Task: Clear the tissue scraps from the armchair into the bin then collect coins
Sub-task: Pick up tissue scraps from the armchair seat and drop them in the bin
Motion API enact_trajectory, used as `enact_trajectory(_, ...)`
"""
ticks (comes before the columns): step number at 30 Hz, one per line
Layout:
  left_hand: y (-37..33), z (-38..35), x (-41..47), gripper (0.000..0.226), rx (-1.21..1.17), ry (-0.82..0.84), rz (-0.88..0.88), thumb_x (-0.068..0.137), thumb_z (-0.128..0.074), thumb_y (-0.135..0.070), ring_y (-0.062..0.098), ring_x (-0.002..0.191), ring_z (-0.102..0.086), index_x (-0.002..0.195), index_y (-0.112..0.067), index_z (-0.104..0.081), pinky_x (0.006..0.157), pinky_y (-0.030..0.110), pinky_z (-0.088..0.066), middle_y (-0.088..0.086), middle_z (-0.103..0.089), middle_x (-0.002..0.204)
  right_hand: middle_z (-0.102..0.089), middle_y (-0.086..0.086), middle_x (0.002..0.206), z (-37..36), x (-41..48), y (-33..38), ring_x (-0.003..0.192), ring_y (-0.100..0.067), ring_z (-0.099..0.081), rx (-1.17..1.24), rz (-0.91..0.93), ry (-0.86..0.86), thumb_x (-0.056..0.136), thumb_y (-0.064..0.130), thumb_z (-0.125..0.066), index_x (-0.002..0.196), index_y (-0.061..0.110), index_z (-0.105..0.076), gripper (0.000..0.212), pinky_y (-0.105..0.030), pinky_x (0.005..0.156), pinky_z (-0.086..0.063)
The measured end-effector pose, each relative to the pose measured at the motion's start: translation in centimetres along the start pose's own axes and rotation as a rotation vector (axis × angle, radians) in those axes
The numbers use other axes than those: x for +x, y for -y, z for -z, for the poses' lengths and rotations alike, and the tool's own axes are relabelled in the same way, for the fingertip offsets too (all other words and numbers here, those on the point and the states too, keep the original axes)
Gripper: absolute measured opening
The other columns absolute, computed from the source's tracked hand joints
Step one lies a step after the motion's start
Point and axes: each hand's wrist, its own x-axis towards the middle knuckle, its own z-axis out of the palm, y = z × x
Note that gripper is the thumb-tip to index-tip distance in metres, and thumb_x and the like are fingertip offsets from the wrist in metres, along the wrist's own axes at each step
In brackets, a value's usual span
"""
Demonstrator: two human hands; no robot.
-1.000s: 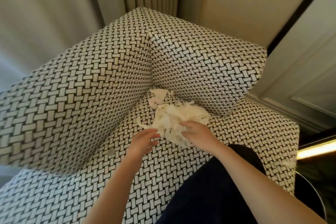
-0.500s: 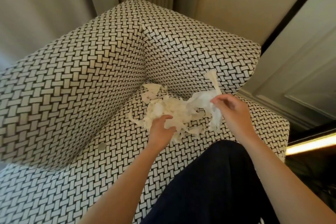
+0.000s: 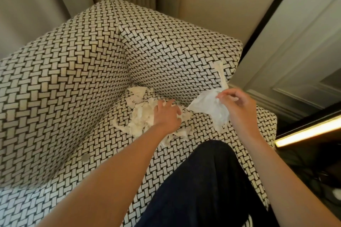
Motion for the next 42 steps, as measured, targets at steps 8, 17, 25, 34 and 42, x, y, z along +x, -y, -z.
enact_trajectory(8,-0.3,1.1,1.0,0.037,-0.104,-0.051,0.066,0.091,-0.049,-0.019,0.026,0.133,-0.029,0.128,-0.018,-0.055,0.109,0.04,-0.021,0.005,-0.049,0.137,-0.063,0.019,0.106,0.7,-0.6,-1.3,0.077,-0.015,-0.058,-0.007,-0.053,0.023,0.087,0.012,-0.063,0.099,0.015,-0.065,0.012,-0.01,0.066,-0.045)
enact_trajectory(17,-2.2,4.9,-0.1,0.03,-0.702,-0.167,0.131,0.093,-0.05,-0.012,0.023,0.084,-0.068,0.119,-0.016,-0.064,0.076,0.031,-0.054,0.001,-0.057,0.131,-0.06,0.017,0.114,2.8,-1.6,-1.8,0.095,0.005,-0.059,0.026,-0.095,0.025,0.086,0.004,-0.062,0.106,0.021,-0.065,0.027,-0.016,0.081,-0.05)
enact_trajectory(25,-3.2,4.7,-0.3,0.028,-0.731,-0.306,0.164,0.085,-0.06,-0.002,-0.006,0.064,-0.046,0.111,-0.013,-0.061,0.047,0.002,-0.038,-0.005,-0.056,0.125,-0.052,0.013,0.12,4.4,-3.0,-2.5,0.081,0.009,-0.061,0.055,-0.167,0.035,0.084,-0.004,-0.062,0.117,0.019,-0.059,0.041,-0.014,0.064,-0.053)
enact_trajectory(34,-5.3,3.5,-1.3,0.054,-0.725,-0.165,0.112,0.078,-0.072,-0.037,0.009,0.109,-0.042,0.123,-0.016,-0.051,0.087,0.026,-0.035,-0.001,-0.048,0.133,-0.047,0.009,0.13,5.2,-4.0,-3.7,0.099,-0.006,-0.062,0.026,-0.2,0.089,0.08,-0.008,-0.064,0.13,0.024,-0.05,0.061,-0.021,0.075,-0.056)
enact_trajectory(42,-6.2,3.1,-1.3,0.05,-0.497,-0.209,-0.043,0.077,-0.074,-0.015,0.017,0.116,-0.049,0.122,-0.015,-0.053,0.092,0.024,-0.039,0.002,-0.053,0.126,-0.06,0.015,0.107,5.1,-4.1,-4.9,0.054,-0.019,-0.057,-0.212,-0.139,0.055,0.086,0.01,-0.065,0.115,0.018,-0.061,0.03,-0.026,0.054,-0.053)
